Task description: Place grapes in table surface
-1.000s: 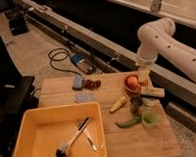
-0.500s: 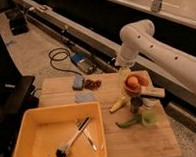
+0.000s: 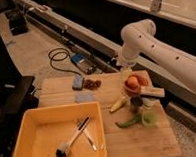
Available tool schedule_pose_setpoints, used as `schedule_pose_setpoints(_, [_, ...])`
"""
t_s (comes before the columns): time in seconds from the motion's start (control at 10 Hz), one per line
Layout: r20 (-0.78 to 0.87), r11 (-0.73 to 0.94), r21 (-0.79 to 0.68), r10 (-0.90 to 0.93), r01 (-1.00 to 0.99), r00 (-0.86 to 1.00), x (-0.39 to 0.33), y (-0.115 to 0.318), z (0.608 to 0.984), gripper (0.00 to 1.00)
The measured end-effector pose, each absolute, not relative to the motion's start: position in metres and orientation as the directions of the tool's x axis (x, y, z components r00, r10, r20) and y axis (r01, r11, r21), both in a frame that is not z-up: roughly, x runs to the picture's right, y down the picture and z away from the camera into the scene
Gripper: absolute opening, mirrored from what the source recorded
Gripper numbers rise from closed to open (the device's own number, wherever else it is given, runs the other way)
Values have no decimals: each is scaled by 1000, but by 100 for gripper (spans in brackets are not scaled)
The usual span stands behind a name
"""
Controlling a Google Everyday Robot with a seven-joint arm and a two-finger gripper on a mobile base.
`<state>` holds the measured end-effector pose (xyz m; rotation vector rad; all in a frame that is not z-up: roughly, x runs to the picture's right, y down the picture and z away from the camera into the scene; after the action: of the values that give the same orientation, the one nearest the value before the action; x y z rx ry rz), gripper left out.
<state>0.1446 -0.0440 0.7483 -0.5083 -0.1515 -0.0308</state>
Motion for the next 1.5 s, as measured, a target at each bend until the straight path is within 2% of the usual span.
schedule_pose_setpoints(0.5, [207, 833, -538, -15, 126, 978, 110, -44, 804, 65])
schedule_pose_setpoints(0.8, [270, 798, -567, -53, 203, 961, 47, -39, 857, 65])
schedule_pose_setpoints(1.1, [313, 767, -595, -55, 241, 948, 23, -29, 906, 65])
schedule_pose_setpoints(1.5, [335, 809, -536, -62, 244, 940, -3, -22, 939, 65])
